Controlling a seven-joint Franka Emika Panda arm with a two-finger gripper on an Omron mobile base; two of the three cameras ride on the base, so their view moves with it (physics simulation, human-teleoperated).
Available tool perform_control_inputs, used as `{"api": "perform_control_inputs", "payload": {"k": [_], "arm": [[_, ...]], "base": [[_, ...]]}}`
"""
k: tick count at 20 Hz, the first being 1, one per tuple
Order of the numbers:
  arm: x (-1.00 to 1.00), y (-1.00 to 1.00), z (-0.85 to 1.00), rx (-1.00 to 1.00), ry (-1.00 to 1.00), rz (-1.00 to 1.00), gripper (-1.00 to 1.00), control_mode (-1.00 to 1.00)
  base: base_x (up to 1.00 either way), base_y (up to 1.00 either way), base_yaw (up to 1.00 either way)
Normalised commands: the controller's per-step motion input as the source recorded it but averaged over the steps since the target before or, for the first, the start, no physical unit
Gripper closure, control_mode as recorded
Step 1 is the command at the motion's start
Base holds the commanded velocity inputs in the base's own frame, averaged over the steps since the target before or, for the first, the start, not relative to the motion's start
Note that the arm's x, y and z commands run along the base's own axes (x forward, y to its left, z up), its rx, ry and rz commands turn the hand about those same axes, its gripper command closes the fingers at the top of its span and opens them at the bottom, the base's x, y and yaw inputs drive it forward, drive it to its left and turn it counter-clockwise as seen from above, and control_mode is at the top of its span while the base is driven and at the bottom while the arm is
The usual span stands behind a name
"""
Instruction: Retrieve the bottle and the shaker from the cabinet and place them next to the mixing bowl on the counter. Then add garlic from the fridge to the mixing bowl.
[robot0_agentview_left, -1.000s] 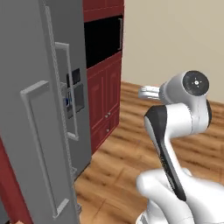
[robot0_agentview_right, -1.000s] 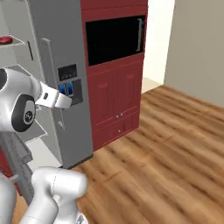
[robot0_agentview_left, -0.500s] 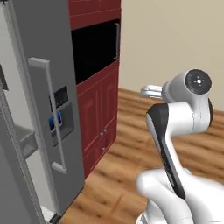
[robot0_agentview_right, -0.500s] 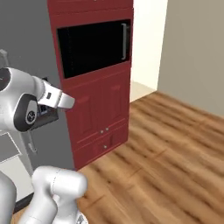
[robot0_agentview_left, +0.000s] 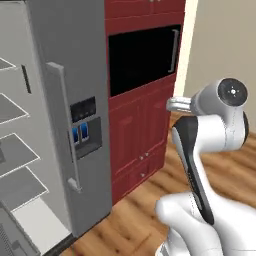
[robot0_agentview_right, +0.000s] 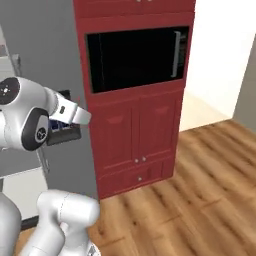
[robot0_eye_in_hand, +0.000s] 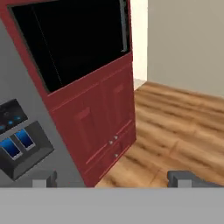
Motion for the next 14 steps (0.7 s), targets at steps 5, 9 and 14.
{"api": "perform_control_inputs", "payload": {"k": [5, 9, 14], "arm": [[0.00, 0.00, 0.00, 0.00, 0.00, 0.00, -1.00, 1.00], [0.00, 0.00, 0.00, 0.00, 0.00, 0.00, -1.00, 1.00], [0.00, 0.00, 0.00, 0.00, 0.00, 0.00, -1.00, 1.00]], "base": [[-0.20, -0.57, 0.83], [-0.13, -0.18, 0.87], [0.42, -0.11, 0.83]]}}
